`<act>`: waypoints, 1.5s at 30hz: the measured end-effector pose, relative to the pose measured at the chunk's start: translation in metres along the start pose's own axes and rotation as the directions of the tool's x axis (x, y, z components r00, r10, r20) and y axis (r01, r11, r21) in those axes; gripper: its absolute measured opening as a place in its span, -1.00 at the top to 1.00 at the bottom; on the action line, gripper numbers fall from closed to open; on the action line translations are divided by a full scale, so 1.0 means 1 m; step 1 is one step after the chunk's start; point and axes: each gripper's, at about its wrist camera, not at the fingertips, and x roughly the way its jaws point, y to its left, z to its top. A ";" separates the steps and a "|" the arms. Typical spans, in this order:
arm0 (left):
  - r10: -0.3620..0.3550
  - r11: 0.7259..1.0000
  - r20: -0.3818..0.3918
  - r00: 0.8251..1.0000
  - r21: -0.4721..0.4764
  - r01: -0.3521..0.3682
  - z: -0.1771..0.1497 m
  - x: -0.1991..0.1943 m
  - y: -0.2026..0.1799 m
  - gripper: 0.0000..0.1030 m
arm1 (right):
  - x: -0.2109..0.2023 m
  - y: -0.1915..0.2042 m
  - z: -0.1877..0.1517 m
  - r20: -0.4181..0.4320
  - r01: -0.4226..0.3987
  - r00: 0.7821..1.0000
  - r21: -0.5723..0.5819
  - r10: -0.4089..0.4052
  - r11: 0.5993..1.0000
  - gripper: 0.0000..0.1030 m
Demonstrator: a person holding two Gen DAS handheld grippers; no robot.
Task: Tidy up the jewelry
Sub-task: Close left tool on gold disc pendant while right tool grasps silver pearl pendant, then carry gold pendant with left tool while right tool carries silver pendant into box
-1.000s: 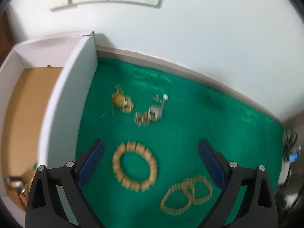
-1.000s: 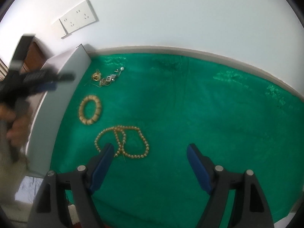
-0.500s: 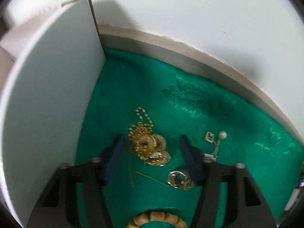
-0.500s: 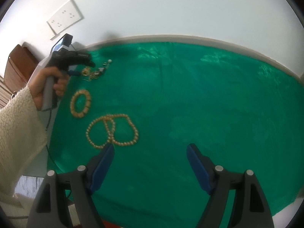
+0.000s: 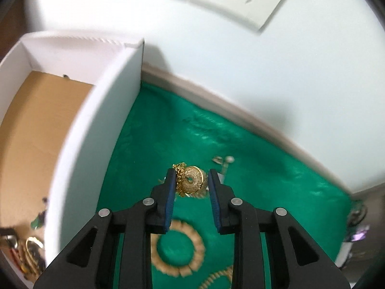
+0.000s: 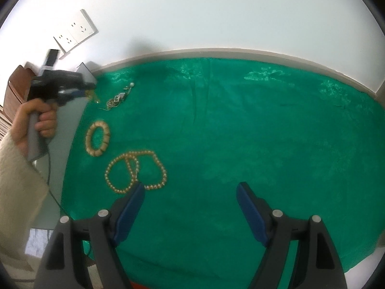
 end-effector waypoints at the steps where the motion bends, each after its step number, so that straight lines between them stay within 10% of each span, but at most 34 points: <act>1: -0.012 1.000 0.010 1.000 0.003 0.012 -0.003 -0.014 0.001 0.50 | 0.001 0.002 0.003 0.001 -0.008 1.000 -0.002 0.008 1.000 -0.56; 8: -0.024 0.999 0.015 1.000 0.035 0.024 -0.035 -0.074 0.004 0.50 | 0.033 0.037 0.056 -0.046 -0.212 0.977 -0.048 0.209 0.976 -0.56; 12: -0.016 1.000 0.000 1.000 0.027 0.016 -0.063 -0.096 0.021 0.50 | 0.088 0.077 0.098 -0.185 -0.383 0.910 -0.035 0.370 0.923 0.06; 17: 0.004 1.000 -0.008 1.000 0.012 -0.004 -0.090 -0.106 0.038 0.50 | 0.167 0.118 0.141 -0.244 -0.441 0.845 0.185 0.475 0.878 0.07; 25: 0.007 0.999 -0.024 1.000 -0.032 -0.008 -0.114 -0.114 0.072 0.50 | 0.222 0.171 0.165 -0.245 -0.206 0.934 0.228 0.261 0.952 0.11; 29: 0.012 0.999 -0.031 0.999 -0.037 -0.013 -0.118 -0.116 0.083 0.49 | 0.225 0.186 0.166 -0.218 -0.077 0.969 0.177 0.115 0.981 0.60; 34: 0.024 0.999 -0.039 0.999 -0.037 -0.025 -0.126 -0.123 0.091 0.49 | 0.211 0.178 0.160 -0.181 -0.112 0.973 0.166 0.142 0.980 0.90; 45: 0.015 1.000 -0.038 0.999 0.006 -0.015 -0.133 -0.141 0.078 0.49 | 0.106 0.109 0.153 -0.087 -0.312 0.943 0.112 0.322 0.944 0.90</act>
